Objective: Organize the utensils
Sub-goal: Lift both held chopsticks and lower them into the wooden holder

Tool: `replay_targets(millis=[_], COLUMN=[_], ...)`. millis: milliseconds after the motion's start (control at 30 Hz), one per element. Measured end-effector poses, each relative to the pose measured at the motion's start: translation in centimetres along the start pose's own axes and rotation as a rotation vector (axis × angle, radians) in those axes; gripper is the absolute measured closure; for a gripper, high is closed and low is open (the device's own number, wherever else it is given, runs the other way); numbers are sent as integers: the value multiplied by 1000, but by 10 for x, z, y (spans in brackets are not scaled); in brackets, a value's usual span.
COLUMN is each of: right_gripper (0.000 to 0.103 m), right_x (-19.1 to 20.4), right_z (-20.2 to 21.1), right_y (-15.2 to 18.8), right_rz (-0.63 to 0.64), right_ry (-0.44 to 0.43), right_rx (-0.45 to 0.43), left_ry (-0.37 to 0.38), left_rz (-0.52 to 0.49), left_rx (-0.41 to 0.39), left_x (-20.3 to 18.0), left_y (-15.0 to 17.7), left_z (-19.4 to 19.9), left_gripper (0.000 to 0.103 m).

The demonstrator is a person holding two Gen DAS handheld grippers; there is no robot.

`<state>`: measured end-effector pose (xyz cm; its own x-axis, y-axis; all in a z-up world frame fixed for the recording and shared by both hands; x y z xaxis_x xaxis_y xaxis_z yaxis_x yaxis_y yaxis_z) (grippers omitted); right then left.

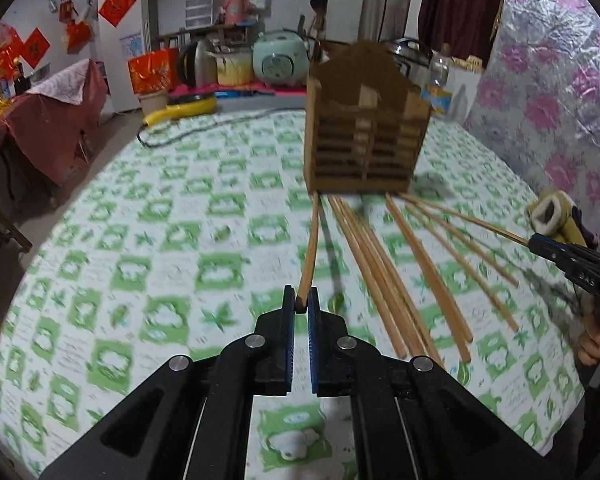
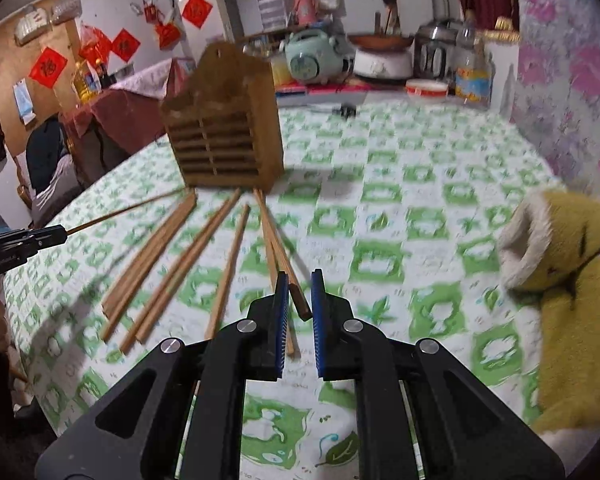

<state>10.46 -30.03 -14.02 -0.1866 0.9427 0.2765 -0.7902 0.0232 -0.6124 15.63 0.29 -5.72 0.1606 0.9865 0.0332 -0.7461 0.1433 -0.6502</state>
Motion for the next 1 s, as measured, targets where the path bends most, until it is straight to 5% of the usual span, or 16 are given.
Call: replay_targets(millis=[267,433,533,567,700,1000], right_gripper=[95,90,60,57,57,60], right_x=[29,47,43,38,7,-36], right_z=[41,32,20,16,-3,-40], right_y=[-81,-107,-84,-72,-21,31], right_rz=[43,72,110,126,126,25], right_ry=[12,-32,-11,10,93,81], right_rx=[-181,-169,-89,-64,61,247], left_ry=[-22,-11,13,15,14,-8], left_rz=[-28,-33,-36,-38,-36,-20], left_rx=[-120,-183,-188,-188,-202,-203], left_x=[-8,-21,-26,-27,-27,-25], left_y=[-64,-103,-106,-105,-105,-109], left_z=[34,47,48,47,46,44], left_gripper=[96,97,97,97,97,97])
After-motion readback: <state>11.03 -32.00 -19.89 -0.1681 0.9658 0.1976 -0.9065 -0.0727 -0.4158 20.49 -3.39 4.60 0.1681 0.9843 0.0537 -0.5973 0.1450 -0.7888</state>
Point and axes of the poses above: each gripper's, at about its wrist camera, not at the fingertips, and z roughly against the way its jaws point, x to its left, y to its underside, the point moved 6 cm from there along -z, roughly the way its jaws point, and after that the axes turned 7 degrees about -y, right-handed, at the moved point
